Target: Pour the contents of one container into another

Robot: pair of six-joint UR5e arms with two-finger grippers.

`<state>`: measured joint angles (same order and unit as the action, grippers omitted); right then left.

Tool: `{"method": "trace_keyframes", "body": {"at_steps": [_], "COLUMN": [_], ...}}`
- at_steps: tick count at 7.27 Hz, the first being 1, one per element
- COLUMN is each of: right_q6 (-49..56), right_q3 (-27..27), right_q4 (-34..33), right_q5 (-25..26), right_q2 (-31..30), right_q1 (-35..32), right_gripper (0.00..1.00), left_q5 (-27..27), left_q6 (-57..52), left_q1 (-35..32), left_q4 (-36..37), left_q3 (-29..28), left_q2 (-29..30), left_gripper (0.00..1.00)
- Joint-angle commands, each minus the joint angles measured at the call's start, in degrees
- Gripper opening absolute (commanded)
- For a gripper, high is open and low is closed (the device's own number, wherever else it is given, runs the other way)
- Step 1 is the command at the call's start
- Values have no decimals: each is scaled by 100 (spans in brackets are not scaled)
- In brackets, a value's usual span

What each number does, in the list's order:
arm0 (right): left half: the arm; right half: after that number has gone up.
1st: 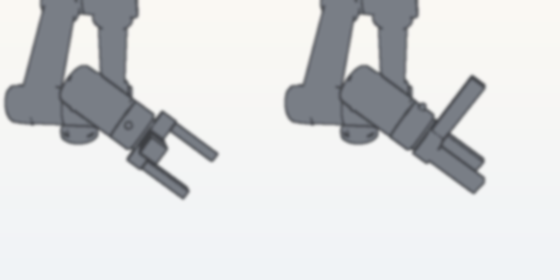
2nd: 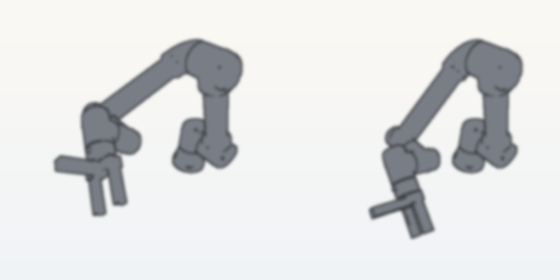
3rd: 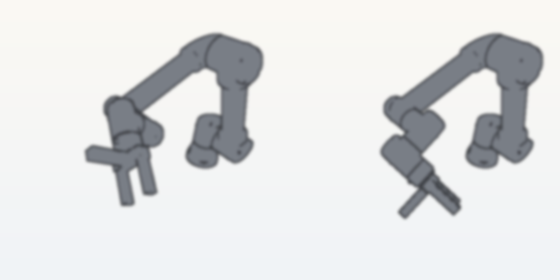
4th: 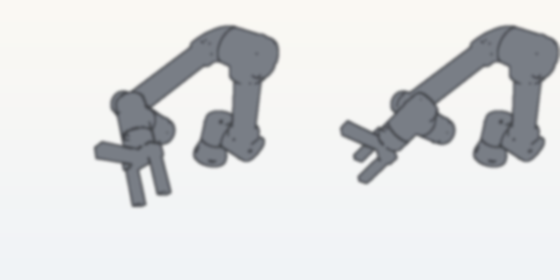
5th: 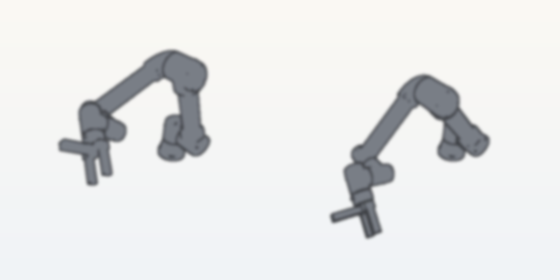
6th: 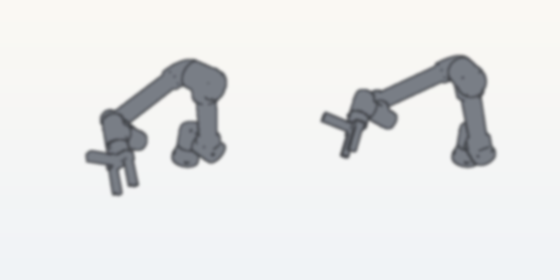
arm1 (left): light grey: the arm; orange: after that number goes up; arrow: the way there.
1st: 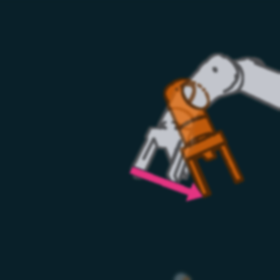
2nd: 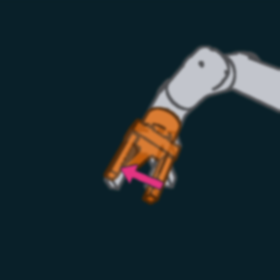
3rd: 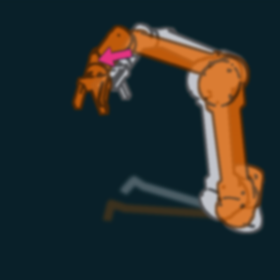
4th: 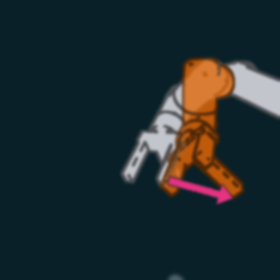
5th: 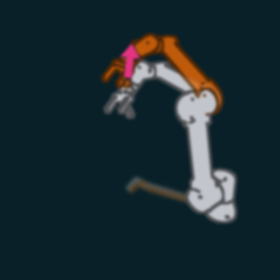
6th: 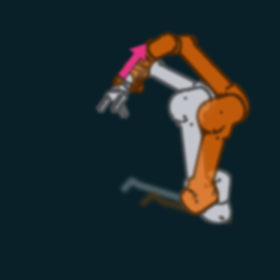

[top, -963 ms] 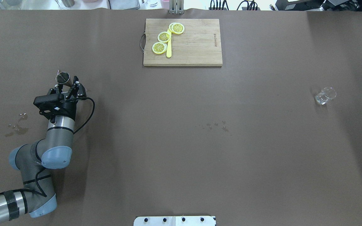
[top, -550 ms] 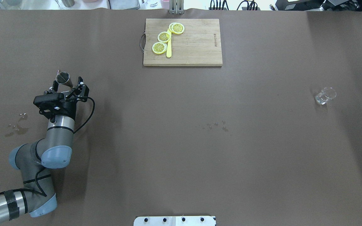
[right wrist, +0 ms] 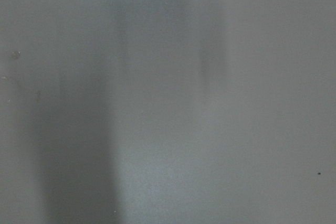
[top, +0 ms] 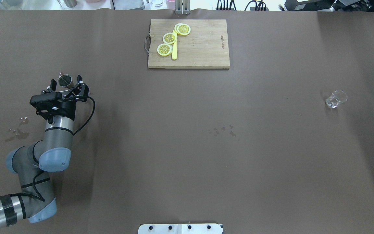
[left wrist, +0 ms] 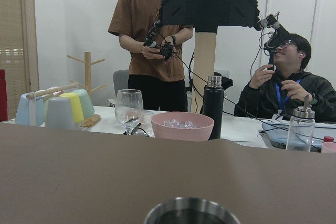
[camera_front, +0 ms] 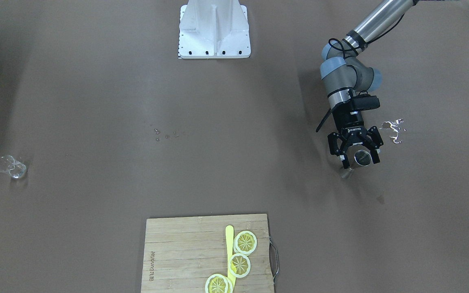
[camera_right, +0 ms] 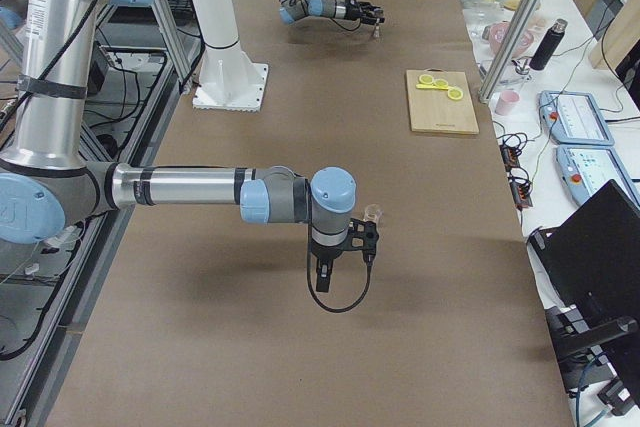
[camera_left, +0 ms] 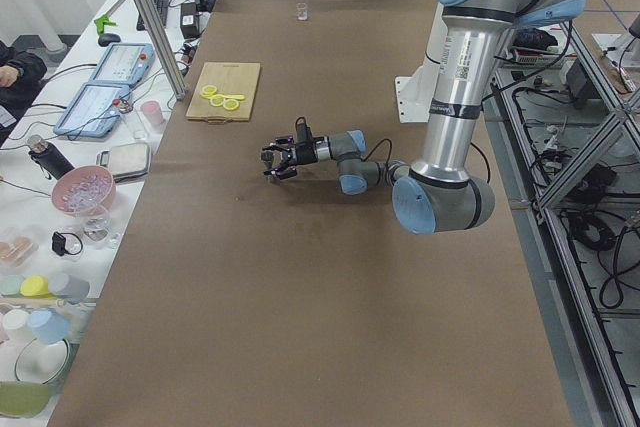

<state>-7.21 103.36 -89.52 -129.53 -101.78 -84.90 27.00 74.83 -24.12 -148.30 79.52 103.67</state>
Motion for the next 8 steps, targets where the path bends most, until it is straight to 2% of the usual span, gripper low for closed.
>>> {"method": "trace_keyframes", "body": {"at_steps": [1, 3, 6, 8], "right_q6": [9, -17, -52, -70], "right_q3": [8, -9, -53, -79], "right_q4": [57, 399, 418, 601], "right_q5": [-19, -11, -2, 24], "right_q2": [9, 0, 0, 148], "right_q1": [0, 0, 0, 0], "right_gripper": [100, 100, 100, 100], "left_q5": [16, 42, 839, 1716], "left_q6": [-21, -30, -30, -474], "left_q1": [-22, -83, -468, -925], "left_q4": [143, 528, 1633, 2075], "left_q3": [300, 728, 2396, 2769], "left_q2": [-119, -223, -1004, -963], "left_gripper": [97, 97, 97, 97]}}
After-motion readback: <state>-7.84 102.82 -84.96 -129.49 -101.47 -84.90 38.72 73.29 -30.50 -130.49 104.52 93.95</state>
